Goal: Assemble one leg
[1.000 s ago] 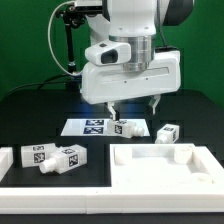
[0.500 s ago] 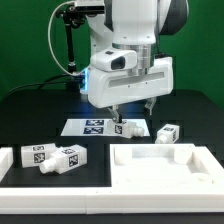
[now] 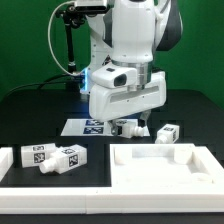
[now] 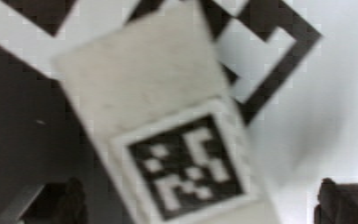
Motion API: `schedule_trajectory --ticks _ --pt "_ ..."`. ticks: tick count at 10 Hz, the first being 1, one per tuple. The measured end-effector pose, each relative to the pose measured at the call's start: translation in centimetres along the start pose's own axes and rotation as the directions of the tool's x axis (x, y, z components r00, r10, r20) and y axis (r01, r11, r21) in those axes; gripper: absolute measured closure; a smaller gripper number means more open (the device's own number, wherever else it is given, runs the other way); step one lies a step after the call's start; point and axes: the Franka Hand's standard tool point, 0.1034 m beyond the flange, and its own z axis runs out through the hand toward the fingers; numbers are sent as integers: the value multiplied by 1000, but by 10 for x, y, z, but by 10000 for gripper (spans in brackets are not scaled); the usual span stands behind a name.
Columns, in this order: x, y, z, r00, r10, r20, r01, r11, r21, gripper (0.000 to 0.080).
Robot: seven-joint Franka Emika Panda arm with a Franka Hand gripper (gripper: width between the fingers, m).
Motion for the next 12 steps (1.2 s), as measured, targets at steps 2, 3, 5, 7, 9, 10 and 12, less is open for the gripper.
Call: schedule_trajectory --ticks 2,3,5,7,9,10,12 --pt "0 0 0 1000 6 0 -6 1000 1 284" --pt "0 0 0 1000 6 0 -6 1000 1 284" --pt "0 0 0 1000 6 1 -6 1000 1 516" --pt "0 0 0 1000 6 1 -6 1000 1 515" --pt "3 4 -4 978 -209 10 209 978 0 515" --pt "6 9 -7 950 -313 25 312 950 14 515" --pt "7 9 -7 853 -520 51 518 854 51 515"
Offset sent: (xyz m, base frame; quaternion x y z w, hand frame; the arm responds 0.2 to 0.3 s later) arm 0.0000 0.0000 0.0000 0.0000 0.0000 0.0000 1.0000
